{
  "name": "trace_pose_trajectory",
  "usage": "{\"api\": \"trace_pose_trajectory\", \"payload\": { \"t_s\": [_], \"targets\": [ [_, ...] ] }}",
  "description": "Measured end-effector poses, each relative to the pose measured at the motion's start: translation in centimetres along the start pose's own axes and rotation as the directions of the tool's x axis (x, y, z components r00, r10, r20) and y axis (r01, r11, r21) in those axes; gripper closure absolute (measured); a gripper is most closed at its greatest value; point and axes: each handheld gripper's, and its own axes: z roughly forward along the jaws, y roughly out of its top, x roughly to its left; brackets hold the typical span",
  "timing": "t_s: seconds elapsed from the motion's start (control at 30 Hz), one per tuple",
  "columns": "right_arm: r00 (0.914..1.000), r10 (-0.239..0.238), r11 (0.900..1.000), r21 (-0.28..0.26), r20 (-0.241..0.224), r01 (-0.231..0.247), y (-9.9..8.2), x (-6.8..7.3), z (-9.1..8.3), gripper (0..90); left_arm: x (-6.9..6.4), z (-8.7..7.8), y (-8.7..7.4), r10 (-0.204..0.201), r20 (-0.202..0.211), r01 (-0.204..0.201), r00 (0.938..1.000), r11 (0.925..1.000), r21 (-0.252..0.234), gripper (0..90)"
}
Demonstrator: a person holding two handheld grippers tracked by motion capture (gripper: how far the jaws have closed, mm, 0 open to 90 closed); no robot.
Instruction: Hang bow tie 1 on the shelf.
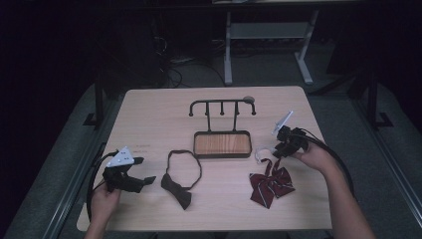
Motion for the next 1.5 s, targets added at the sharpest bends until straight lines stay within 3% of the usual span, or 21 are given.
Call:
{"api": "trace_pose_trajectory", "payload": {
  "t_s": [0.4,0.7,0.87,1.03,1.5],
  "targets": [
    [0.9999,-0.004,0.9994,0.033,-0.014,0.004,0.1,-0.4,0.9,80.2,0.0,-0.1,0.0,-0.01,0.003,0.01,0.9999,0.9999,-0.003,14.8],
    [0.9994,-0.021,0.9981,0.058,-0.025,0.023,0.0,0.0,0.7,85.4,-0.1,-0.1,0.0,-0.009,0.004,0.009,1.0,1.0,-0.003,14.7],
    [0.9992,0.004,0.9976,0.069,-0.039,-0.002,-0.3,0.4,0.0,86.3,-0.1,-0.1,-0.1,-0.018,0.004,0.018,0.9998,0.9998,-0.008,14.8],
    [0.9981,0.008,0.9995,0.032,-0.061,-0.006,-0.7,0.8,-1.1,86.3,-0.1,-0.1,0.0,-0.013,0.003,0.013,0.9999,0.9999,-0.004,14.8],
    [0.9931,-0.068,0.9974,-0.029,-0.095,0.066,-0.3,2.5,-4.3,86.7,-0.2,0.0,0.0,-0.008,-0.004,0.008,1.0,1.0,-0.005,14.8]
  ]
}}
